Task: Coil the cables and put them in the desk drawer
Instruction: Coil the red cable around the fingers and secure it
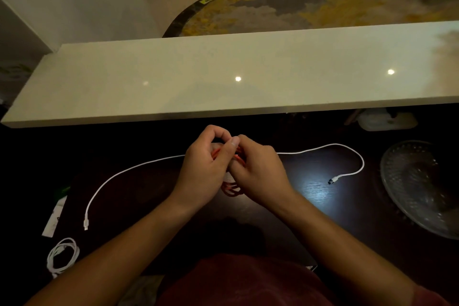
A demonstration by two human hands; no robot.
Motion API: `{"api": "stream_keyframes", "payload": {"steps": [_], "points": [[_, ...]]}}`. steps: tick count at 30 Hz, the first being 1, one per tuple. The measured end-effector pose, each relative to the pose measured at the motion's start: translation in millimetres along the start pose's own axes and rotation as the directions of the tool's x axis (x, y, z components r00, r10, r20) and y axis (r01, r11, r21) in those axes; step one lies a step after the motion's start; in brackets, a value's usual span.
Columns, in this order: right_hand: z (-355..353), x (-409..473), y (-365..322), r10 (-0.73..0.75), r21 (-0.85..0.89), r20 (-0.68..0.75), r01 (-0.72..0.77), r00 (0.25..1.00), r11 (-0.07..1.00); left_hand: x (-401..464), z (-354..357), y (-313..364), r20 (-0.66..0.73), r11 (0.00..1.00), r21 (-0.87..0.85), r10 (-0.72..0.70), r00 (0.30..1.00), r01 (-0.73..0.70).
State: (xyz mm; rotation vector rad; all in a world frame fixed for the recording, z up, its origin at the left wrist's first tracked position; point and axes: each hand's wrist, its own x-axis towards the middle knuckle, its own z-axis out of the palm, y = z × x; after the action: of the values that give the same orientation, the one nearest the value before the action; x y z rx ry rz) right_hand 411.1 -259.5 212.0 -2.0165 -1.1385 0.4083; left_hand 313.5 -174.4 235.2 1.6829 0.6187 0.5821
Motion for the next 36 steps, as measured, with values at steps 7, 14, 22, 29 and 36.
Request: {"api": "stream_keyframes", "payload": {"steps": [7,14,22,29,36], "points": [[-19,8,16,0.045,0.220,0.216,-0.094,0.975,0.971,2,1,-3,0.010,0.984,-0.111,-0.137,0.991,0.137],[-40,4,23,-0.051,0.609,0.376,-0.206,0.925,0.766,7,-3,8,-0.004,0.955,-0.203,-0.222,0.975,0.217],[-37,-1,26,-0.277,0.707,0.446,-0.145,0.851,0.692,4,1,16,0.064,0.844,-0.422,-0.337,0.939,0.331],[-36,-6,16,-0.229,0.644,0.358,-0.061,0.905,0.763,-3,-3,12,0.132,0.787,-0.494,-0.353,0.926,0.370],[-53,-6,41,0.018,0.753,0.242,-0.200,0.970,0.627,-5,-24,19,0.118,0.756,-0.573,-0.306,0.945,0.317]]}}
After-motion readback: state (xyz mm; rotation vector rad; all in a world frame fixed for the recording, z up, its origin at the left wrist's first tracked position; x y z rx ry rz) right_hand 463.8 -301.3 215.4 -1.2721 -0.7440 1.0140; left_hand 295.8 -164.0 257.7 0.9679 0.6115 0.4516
